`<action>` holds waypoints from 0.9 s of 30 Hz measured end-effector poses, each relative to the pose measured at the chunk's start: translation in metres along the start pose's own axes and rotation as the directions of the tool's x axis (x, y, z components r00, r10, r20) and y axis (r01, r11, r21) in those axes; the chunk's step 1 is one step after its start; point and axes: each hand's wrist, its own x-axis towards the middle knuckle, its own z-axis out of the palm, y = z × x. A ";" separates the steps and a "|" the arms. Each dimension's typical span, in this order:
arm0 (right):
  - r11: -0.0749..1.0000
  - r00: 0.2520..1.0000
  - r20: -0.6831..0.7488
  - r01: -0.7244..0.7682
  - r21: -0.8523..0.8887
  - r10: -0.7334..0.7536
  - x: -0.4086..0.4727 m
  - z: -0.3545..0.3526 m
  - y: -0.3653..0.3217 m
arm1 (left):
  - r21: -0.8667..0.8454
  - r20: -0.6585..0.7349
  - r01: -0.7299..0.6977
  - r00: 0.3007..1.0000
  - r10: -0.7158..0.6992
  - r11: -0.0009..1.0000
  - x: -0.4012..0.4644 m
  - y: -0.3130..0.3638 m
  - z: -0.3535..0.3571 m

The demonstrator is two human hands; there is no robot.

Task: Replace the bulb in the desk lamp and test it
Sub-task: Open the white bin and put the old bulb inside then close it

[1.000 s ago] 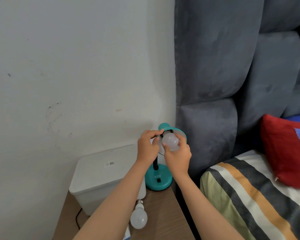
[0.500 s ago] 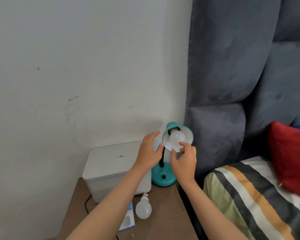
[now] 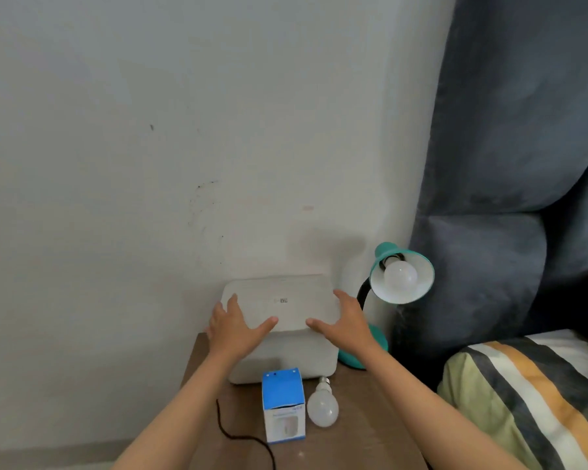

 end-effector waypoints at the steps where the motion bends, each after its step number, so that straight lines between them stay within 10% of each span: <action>1: 1.000 0.999 0.035 -0.001 -0.022 0.002 0.004 0.002 0.000 | 0.013 0.021 0.024 0.999 -0.024 1.000 0.003 -0.006 -0.002; 27: 0.984 0.995 0.057 0.095 -0.150 -0.088 -0.001 -0.018 -0.038 | -0.132 0.007 -0.102 0.995 0.103 0.986 -0.003 -0.008 -0.041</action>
